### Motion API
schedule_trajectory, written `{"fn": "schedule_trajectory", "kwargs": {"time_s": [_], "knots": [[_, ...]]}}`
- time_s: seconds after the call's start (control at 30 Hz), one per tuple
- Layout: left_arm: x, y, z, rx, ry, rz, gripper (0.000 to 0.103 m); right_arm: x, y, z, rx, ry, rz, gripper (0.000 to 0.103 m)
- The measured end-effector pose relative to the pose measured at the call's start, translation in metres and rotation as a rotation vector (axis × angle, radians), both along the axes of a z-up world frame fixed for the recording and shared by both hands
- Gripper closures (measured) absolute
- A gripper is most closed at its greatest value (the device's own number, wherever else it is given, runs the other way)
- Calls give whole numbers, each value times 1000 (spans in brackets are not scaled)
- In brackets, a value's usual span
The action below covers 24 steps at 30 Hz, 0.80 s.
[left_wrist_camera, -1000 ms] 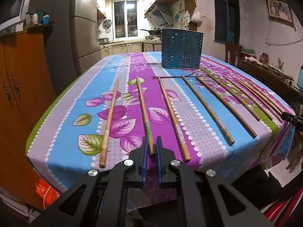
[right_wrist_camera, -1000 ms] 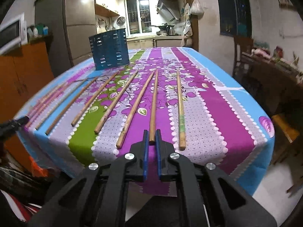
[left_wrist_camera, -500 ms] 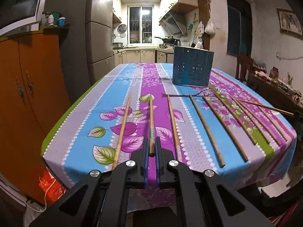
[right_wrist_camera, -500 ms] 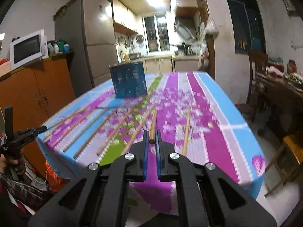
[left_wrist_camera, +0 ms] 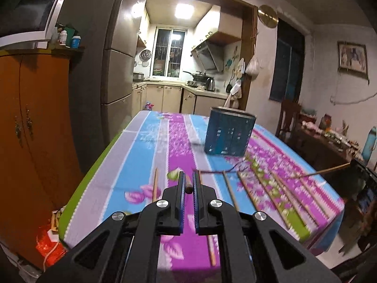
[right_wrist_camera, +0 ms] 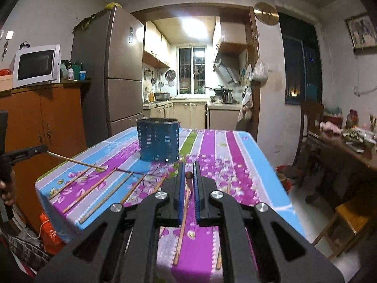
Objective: Organize utensils
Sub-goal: 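Lift the chopstick in the left tool toward the holder while the right tool carries its chopstick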
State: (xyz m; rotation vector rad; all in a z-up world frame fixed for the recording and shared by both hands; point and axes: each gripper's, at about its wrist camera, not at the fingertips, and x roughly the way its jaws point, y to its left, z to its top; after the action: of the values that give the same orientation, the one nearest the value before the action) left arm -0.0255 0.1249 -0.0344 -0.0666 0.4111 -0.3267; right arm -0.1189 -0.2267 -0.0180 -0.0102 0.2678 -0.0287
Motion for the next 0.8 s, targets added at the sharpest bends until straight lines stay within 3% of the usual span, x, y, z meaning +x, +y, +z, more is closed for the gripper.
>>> {"fn": "schedule_trajectory", "kwargs": {"time_s": [0.53,0.8], "knots": [[48,3,56,-81,11,-77,96,39,2,39,-58,-63,57,98],[55,-6,75,-61,-27,-94,96,59,3,56,-81,-63,90,98]]}}
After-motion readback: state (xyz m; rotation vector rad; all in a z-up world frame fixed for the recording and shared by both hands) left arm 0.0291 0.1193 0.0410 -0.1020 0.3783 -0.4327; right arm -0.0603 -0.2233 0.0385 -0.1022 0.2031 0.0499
